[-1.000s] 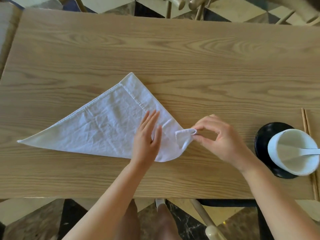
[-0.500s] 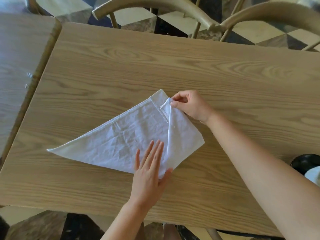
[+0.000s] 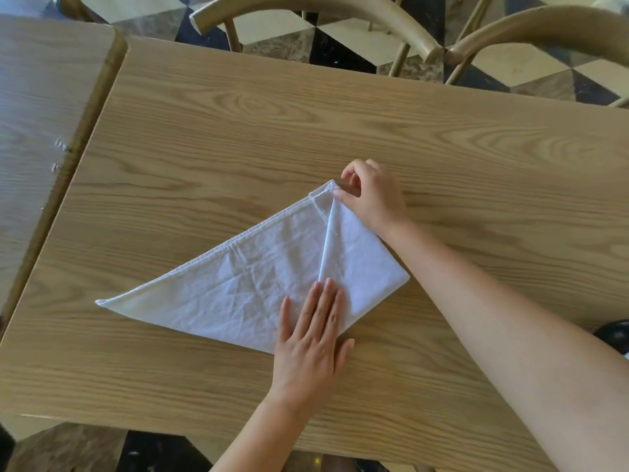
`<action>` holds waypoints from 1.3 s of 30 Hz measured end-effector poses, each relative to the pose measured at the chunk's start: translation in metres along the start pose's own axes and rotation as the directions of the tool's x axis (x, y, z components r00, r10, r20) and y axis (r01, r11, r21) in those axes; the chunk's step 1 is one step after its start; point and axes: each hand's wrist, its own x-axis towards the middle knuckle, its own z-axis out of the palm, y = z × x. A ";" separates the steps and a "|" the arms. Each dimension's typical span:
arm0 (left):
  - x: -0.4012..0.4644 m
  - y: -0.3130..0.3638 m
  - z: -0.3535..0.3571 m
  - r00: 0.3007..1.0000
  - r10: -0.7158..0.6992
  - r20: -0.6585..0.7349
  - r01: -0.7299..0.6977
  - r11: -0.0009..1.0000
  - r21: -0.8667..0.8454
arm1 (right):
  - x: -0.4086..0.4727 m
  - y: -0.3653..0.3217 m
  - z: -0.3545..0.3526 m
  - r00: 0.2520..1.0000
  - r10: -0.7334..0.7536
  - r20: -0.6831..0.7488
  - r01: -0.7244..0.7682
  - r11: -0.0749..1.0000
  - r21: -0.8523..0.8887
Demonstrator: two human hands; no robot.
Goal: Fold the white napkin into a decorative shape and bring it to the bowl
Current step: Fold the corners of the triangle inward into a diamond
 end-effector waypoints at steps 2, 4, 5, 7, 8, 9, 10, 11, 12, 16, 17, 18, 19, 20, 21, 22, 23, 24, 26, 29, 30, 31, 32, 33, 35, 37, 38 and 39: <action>0.001 0.001 0.000 1.000 -0.004 0.008 0.004 1.000 0.015 | -0.009 0.001 0.002 0.975 -0.189 -0.118 0.163 0.965 -0.203; 0.001 0.001 0.000 1.000 -0.006 0.011 0.006 1.000 0.019 | -0.028 0.001 0.005 0.931 -0.358 -0.069 0.314 0.883 -0.350; 0.001 0.001 0.000 1.000 -0.008 0.010 0.007 1.000 0.021 | -0.039 0.002 0.009 0.912 -0.411 -0.002 0.379 0.843 -0.381; 0.001 0.001 0.000 1.000 -0.010 0.012 0.010 0.999 0.039 | -0.059 0.009 0.017 0.897 -0.421 0.137 0.439 0.810 -0.388; 0.000 0.001 0.000 1.000 -0.010 0.020 0.009 0.999 0.050 | -0.065 0.013 0.020 0.904 -0.381 0.195 0.428 0.814 -0.392; 0.000 0.001 0.000 0.999 -0.012 0.031 0.010 0.998 0.058 | -0.068 0.016 0.022 0.911 -0.331 0.245 0.406 0.825 -0.393; -0.001 0.000 0.000 0.999 -0.016 0.041 0.013 0.998 0.064 | -0.066 0.018 0.023 0.914 -0.288 0.286 0.385 0.839 -0.385; -0.004 0.000 0.000 0.999 -0.020 0.050 0.017 0.998 0.066 | -0.062 0.019 0.023 0.912 -0.258 0.317 0.372 0.847 -0.380; -0.008 0.000 0.000 0.998 -0.021 0.059 0.018 0.998 0.063 | -0.057 0.018 0.022 0.911 -0.240 0.334 0.365 0.847 -0.388; -0.022 0.000 0.004 0.998 -0.011 0.060 0.008 0.998 0.054 | -0.037 0.019 0.021 0.928 -0.171 0.331 0.317 0.829 -0.461; -0.023 0.000 0.004 0.998 -0.012 0.061 0.008 0.998 0.065 | -0.033 0.019 0.021 0.931 -0.155 0.332 0.305 0.830 -0.467; -0.022 0.000 0.003 0.998 -0.013 0.069 0.008 0.997 0.072 | -0.032 0.018 0.021 0.931 -0.145 0.335 0.299 0.829 -0.472; -0.023 0.000 0.002 0.997 -0.013 0.076 0.007 0.997 0.071 | -0.031 0.015 0.020 0.930 -0.142 0.338 0.300 0.824 -0.480; -0.023 0.001 0.000 0.997 -0.015 0.077 0.010 0.998 0.064 | -0.031 0.012 0.019 0.931 -0.149 0.332 0.304 0.821 -0.484; -0.024 0.002 -0.004 0.997 -0.020 0.068 0.017 0.999 0.044 | -0.033 0.010 0.016 0.937 -0.165 0.309 0.302 0.829 -0.471; -0.022 0.003 -0.009 0.999 -0.030 0.042 0.030 0.999 0.011 | -0.037 0.007 0.012 0.947 -0.190 0.259 0.291 0.849 -0.441; -0.016 0.005 -0.016 0.999 -0.041 -0.005 0.040 0.999 -0.025 | -0.044 0.005 0.007 0.960 -0.216 0.180 0.272 0.873 -0.404; -0.006 0.006 -0.023 0.997 -0.045 -0.065 0.041 0.998 -0.053 | -0.055 0.003 0.001 0.967 -0.237 0.092 0.254 0.892 -0.374; 0.025 0.010 -0.030 0.987 -0.044 -0.155 0.035 0.997 -0.062 | -0.082 0.004 -0.005 0.964 -0.264 0.001 0.247 0.900 -0.359; 0.066 0.011 -0.020 0.990 -0.033 -0.139 0.029 0.999 -0.032 | -0.119 0.018 0.003 0.964 -0.240 0.118 0.267 0.885 -0.382; 0.071 0.009 -0.012 0.994 -0.015 -0.106 0.012 1.000 -0.029 | -0.124 0.023 0.007 0.963 -0.221 0.157 0.266 0.882 -0.389; 0.071 0.006 -0.005 0.997 0.003 -0.083 -0.005 1.000 -0.020 | -0.126 0.027 0.009 0.962 -0.202 0.184 0.261 0.882 -0.393; 0.070 0.004 0.000 0.997 0.013 -0.075 -0.013 1.000 -0.004 | -0.125 0.029 0.010 0.961 -0.188 0.202 0.255 0.883 -0.395; 0.070 0.003 0.003 0.997 0.019 -0.075 -0.018 1.000 0.011 | -0.124 0.029 0.010 0.961 -0.179 0.213 0.252 0.884 -0.395; 0.070 0.004 0.002 0.995 0.028 -0.096 -0.026 0.999 0.018 | -0.123 0.028 0.008 0.959 -0.174 0.224 0.252 0.883 -0.396; 0.069 0.005 0.001 0.994 0.029 -0.103 -0.026 0.999 0.029 | -0.123 0.026 0.007 0.959 -0.157 0.235 0.242 0.885 -0.398; 0.067 0.004 0.001 0.995 0.032 -0.097 -0.028 0.999 0.043 | -0.122 0.026 0.007 0.960 -0.150 0.236 0.236 0.887 -0.397; 0.063 0.003 0.001 0.996 0.036 -0.085 -0.031 0.998 0.055 | -0.122 0.026 0.007 0.960 -0.147 0.239 0.234 0.888 -0.395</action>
